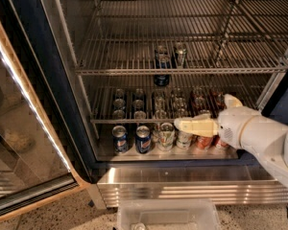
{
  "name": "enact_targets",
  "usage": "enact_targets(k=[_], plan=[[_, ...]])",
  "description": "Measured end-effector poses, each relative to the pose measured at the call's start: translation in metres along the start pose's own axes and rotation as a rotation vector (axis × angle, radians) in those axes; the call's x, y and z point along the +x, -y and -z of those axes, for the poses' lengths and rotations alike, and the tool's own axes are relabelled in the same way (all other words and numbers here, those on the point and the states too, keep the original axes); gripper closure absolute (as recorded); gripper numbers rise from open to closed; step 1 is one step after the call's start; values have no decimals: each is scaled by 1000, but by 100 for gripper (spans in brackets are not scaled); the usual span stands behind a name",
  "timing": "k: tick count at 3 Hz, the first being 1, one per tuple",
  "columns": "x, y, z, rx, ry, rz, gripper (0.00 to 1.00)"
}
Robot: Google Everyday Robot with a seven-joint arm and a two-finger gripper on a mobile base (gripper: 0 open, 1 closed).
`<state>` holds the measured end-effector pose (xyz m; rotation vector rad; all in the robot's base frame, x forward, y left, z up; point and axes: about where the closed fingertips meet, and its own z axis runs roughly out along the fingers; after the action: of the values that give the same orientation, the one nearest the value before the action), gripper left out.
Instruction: Pick pepsi can from middle shelf of fridge
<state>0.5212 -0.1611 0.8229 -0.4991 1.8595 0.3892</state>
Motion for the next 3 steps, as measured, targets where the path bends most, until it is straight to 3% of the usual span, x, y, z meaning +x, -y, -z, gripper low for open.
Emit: enact_targets(k=[1,2,3], plan=[[24,53,11,156,96,-37,0],[2,65,-5,202,219,-62,0],[2,65,-5,202,220,-62,0]])
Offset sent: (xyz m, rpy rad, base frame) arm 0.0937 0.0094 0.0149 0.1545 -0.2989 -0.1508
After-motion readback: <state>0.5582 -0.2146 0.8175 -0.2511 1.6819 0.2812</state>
